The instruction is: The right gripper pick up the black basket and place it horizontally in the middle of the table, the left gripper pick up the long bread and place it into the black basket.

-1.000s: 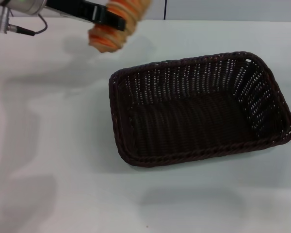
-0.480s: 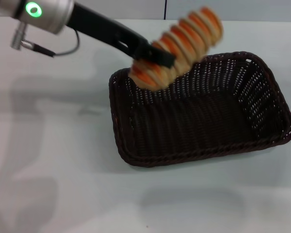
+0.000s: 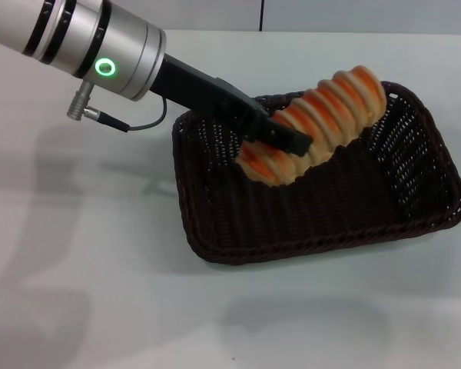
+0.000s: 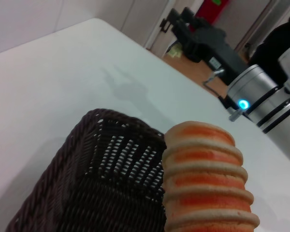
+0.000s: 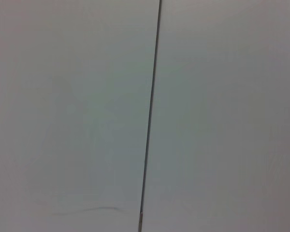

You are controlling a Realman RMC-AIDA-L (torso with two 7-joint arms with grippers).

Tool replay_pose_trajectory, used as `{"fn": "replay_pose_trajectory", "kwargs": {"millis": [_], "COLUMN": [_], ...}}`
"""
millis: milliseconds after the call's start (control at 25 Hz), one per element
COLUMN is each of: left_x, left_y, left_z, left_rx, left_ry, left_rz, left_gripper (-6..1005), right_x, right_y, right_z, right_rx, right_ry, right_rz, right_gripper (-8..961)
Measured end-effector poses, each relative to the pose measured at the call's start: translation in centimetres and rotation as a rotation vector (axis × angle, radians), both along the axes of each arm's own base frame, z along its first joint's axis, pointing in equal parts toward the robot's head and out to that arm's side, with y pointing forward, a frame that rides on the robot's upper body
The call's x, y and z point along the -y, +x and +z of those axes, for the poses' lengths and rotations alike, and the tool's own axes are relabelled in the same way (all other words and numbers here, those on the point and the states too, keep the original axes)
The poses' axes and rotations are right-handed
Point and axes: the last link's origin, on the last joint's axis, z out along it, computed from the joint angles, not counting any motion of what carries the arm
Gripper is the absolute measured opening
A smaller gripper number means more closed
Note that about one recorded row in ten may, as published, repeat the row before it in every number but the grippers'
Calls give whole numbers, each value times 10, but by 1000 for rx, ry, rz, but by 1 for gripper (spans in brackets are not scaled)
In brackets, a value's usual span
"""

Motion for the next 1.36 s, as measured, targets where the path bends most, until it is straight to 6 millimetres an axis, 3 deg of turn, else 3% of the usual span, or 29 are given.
{"fn": "replay_pose_trajectory", "kwargs": {"millis": [200,360,560,720,760,800,1000,1120,1200,1360], "left_x": [1,0,0,-4,-8,-8,-15,-22,-34,-39], "left_y": [4,4,5,-3,-13,-13,-53,-69,-92,-105], "left_z": [1,3,7,28,39,39,58,60,60,63], "left_rx": [28,63,102,175,231,231,426,392,304,267], "left_ry": [6,19,34,192,326,326,744,860,995,1048], "left_rz": [-14,-9,-13,-39,-52,-52,-27,12,103,155], "left_gripper": [604,826,833,839,840,840,840,840,840,840], "right_x": [1,1,2,3,3,4,7,7,7,7], "right_y": [0,0,0,0,-2,-3,-9,-12,-16,-19], "right_z": [-1,-1,-1,-2,-2,-2,0,1,1,0], "right_rx": [1,3,4,5,3,-3,-9,1,10,11], "right_ry": [-1,-1,-2,-4,-5,-3,7,9,9,4], "right_rz": [2,1,1,4,8,13,23,25,30,39], "right_gripper": [387,387,386,386,386,386,387,387,387,387]}}
